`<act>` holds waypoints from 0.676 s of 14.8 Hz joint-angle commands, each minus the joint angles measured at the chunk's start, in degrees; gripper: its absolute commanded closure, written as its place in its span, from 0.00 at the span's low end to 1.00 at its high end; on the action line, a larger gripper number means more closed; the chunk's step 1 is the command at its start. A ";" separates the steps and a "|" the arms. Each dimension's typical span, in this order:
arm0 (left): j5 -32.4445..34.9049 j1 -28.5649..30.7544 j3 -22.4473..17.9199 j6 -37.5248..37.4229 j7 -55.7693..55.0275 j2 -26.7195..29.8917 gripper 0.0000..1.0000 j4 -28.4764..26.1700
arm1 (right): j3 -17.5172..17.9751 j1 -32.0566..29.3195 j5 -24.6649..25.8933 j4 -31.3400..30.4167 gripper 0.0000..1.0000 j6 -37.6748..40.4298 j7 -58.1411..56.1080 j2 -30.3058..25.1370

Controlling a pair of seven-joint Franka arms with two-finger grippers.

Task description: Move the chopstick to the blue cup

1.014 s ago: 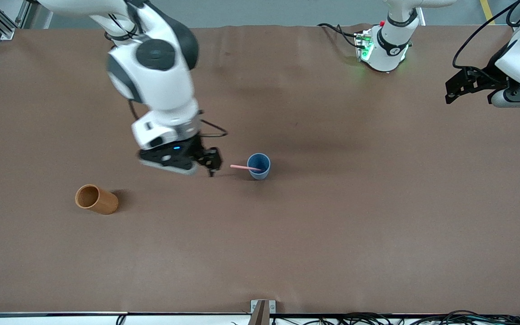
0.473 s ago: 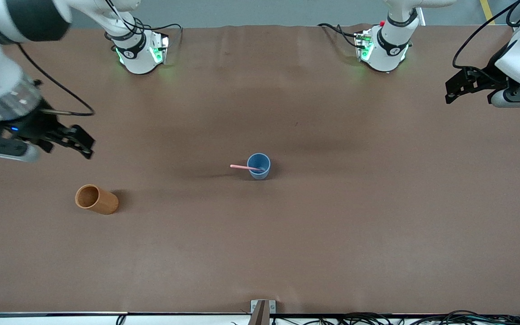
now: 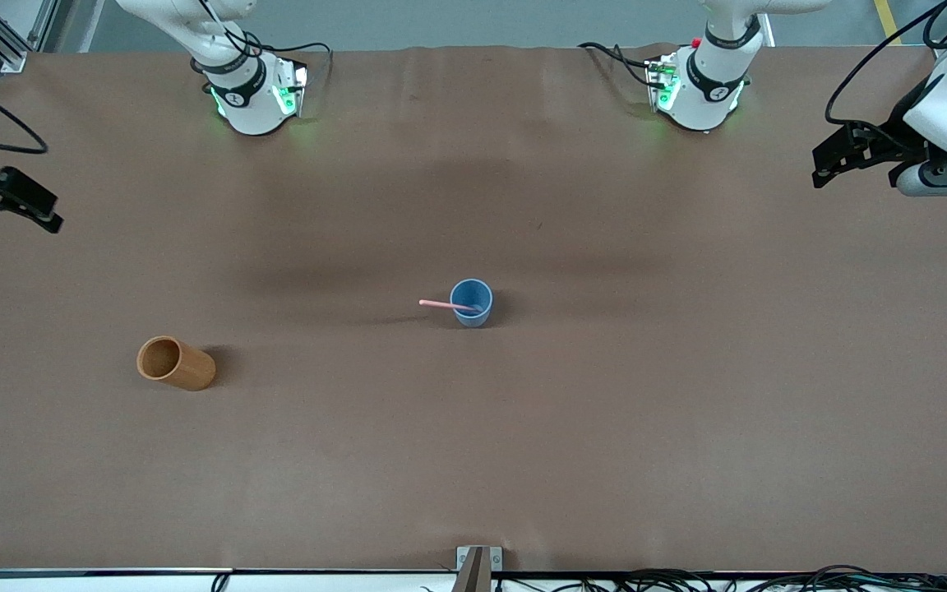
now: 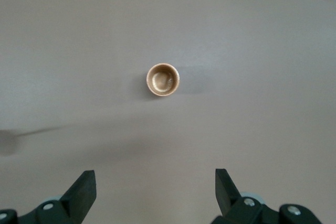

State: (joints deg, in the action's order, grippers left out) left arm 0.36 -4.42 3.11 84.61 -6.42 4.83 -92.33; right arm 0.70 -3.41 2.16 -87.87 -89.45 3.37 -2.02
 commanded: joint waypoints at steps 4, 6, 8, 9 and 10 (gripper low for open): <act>-0.27 0.20 0.05 -0.41 0.80 0.88 0.00 -0.14 | -2.54 1.39 -1.54 9.11 0.00 7.70 -3.46 2.28; -0.27 0.20 0.05 -0.41 0.80 0.53 0.00 0.22 | -4.55 2.96 -2.33 9.64 0.00 9.29 -3.64 2.46; -0.27 0.29 0.05 -0.32 0.71 0.44 0.00 0.66 | -5.18 3.32 -2.51 8.95 0.00 9.64 -6.26 2.28; -0.36 0.29 0.05 -0.41 0.62 0.44 0.00 0.66 | -5.18 3.23 -2.51 8.59 0.00 9.64 -6.71 2.28; -0.36 0.29 0.05 -0.41 0.36 0.36 0.00 0.66 | -5.27 3.23 -2.51 8.50 0.00 9.73 -6.71 2.28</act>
State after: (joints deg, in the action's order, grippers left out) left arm 0.36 -4.42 3.11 84.60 -6.30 4.83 -92.07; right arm -3.41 -0.87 0.92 -80.04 -80.63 -1.88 -0.15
